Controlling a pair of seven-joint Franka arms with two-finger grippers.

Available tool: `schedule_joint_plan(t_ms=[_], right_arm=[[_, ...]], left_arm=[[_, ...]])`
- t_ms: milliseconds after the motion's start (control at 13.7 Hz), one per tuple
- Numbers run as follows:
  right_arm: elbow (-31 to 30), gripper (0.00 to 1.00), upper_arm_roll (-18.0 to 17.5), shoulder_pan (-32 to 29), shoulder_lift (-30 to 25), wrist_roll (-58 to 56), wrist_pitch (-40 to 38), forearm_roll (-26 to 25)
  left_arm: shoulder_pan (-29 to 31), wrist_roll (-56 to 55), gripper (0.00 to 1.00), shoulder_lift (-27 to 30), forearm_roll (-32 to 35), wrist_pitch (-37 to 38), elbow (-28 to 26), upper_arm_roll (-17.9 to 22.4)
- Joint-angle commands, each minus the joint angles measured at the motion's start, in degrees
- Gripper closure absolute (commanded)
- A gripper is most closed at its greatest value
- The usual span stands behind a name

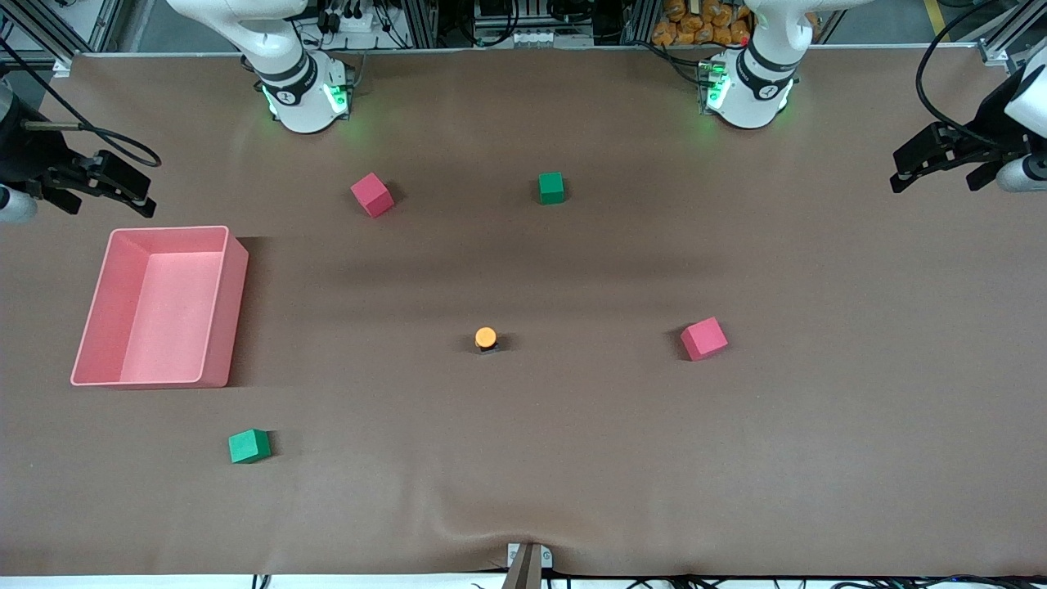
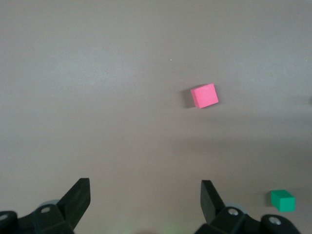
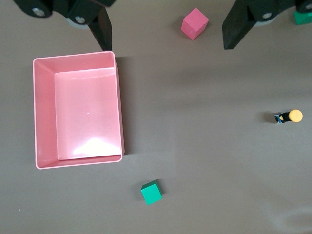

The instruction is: Place and upright button with both arms

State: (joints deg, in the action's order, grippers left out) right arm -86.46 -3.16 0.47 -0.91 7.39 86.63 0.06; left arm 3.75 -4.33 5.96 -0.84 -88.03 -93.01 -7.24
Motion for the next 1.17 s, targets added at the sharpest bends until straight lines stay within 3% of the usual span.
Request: schedule_joint_plan(t_ms=[0, 1093], right_arm=[[0.6, 0.0, -0.6, -1.0, 0.0, -0.7, -0.6, 1.0], [0.6, 0.0, -0.5, -1.0, 0.1, -0.7, -0.8, 1.0]], left_arm=[[0.6, 1.4, 0.0, 1.4, 1.0, 0.6, -1.2, -0.4], [0.5, 0.5, 0.0, -0.5, 1.3, 1.4, 2.6, 0.2]])
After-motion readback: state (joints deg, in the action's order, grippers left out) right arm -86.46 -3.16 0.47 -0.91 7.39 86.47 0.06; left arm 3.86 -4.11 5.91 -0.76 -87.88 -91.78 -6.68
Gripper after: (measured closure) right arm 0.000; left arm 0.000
